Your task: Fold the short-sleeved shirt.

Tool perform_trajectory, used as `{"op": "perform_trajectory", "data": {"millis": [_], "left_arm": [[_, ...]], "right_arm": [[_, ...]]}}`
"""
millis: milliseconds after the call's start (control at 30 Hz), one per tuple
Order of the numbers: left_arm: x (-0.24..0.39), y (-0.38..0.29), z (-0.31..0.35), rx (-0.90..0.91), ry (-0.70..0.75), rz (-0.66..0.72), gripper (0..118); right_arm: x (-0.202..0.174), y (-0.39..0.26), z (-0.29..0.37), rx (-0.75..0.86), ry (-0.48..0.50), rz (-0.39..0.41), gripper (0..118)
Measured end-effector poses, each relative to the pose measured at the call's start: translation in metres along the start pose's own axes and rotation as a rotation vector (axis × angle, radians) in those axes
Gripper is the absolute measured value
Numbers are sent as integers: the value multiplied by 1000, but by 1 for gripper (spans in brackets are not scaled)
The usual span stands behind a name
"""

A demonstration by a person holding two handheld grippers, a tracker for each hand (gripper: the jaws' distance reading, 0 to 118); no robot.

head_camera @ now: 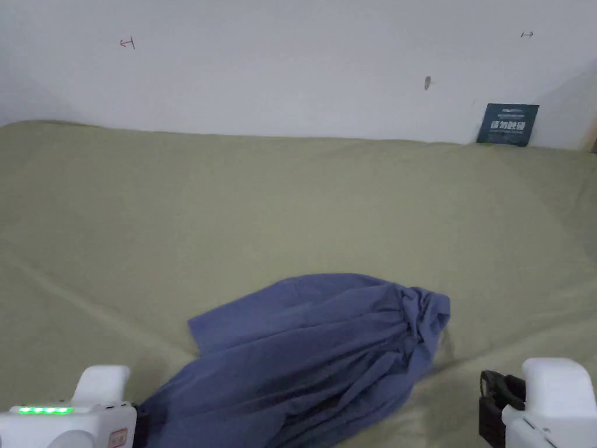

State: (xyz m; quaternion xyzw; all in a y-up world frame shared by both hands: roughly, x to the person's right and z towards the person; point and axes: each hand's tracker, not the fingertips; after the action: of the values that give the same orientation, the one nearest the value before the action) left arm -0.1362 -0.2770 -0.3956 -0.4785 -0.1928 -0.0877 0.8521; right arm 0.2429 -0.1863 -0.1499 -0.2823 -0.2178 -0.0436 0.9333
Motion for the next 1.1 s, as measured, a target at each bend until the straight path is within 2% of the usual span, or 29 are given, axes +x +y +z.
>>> {"op": "perform_trajectory", "data": {"millis": [200,333,467,500,533,567,667,700,833,867,900,933,967,1100], "left_arm": [[-3,0,1,-7,-10,10,0],[-7,1,-1,-6,-21,27,0],[-6,0,-4,-32,-53,60,0],[-6,-1,-4,-32,-52,57,0],[-6,-2,-4,-34,-50,55,0],[-5,-3,-4,-34,-50,52,0],[-5,0,-4,-36,-47,46,0],[-7,0,-3,-18,-19,30,0],[-8,1,-3,-17,-24,45,0],[-7,2,-4,-18,-24,44,0],[-7,2,-4,-18,-24,46,0],[-8,2,-2,-17,-25,47,0],[-9,2,0,-20,-28,46,0],[-9,11,19,0,-27,35,0]], "right_arm": [[27,33,-72,-54,8,-13,2],[38,61,-117,-72,43,-51,2],[45,82,-161,-186,89,-81,2],[46,85,-172,-222,107,-88,5],[47,86,-182,-265,133,-92,11],[46,86,-190,-297,137,-97,27],[46,80,-209,-360,137,-79,92],[45,79,-214,-370,132,-75,95],[49,76,-210,-343,132,-87,95],[50,76,-207,-340,137,-89,93],[50,76,-201,-302,111,-106,86],[53,78,-197,-310,131,-95,58],[55,80,-191,-308,167,-96,7],[58,90,-155,-243,160,-51,7]]}}
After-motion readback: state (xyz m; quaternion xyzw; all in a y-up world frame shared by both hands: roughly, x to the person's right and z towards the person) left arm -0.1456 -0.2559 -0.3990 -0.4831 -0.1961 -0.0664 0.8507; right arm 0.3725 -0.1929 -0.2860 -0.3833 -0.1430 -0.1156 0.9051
